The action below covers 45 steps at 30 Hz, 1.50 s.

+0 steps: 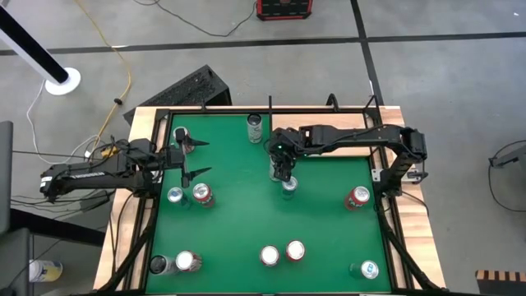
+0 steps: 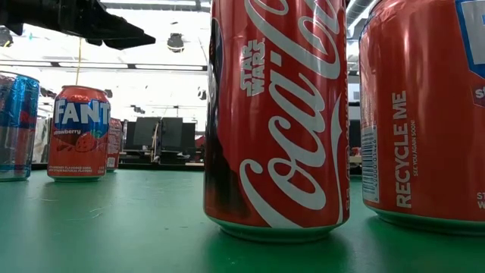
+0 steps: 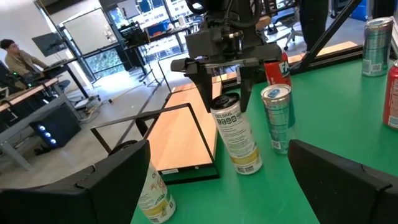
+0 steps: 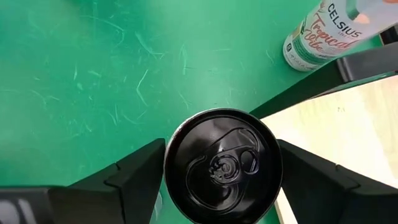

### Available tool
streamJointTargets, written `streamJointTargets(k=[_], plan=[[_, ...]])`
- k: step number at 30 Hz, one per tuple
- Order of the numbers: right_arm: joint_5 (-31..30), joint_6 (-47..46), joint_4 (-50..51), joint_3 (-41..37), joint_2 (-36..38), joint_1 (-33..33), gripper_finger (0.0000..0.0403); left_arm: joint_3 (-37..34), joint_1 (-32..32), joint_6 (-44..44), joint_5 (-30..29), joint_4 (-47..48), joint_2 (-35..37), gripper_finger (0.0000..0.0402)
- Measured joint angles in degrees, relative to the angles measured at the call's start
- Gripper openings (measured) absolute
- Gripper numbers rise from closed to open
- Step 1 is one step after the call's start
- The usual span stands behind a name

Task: Sort soda cans
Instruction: Put the middle white soda can on the shelf

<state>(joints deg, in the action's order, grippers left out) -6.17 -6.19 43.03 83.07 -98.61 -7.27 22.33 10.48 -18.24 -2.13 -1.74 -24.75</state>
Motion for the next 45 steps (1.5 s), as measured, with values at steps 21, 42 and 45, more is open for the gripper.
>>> streamJointTargets(k=[21,42,45], plan=[[3.72,16.38,7.64,7.48,0.09,-0.59,0.0354,0.0,0.01,0.31,-0.34,1.46,0.0,0.0368],[17.11,26.13,-16.72,-15.1,12.96,-5.77,0.0353,0.02,0.02,1.61,-7.6,3.54,0.02,0.0368],[17.09,26.17,-17.62,-15.08,12.98,-5.7,0.0353,0.02,0.0,1.87,-7.55,6.23,0.02,0.0368]])
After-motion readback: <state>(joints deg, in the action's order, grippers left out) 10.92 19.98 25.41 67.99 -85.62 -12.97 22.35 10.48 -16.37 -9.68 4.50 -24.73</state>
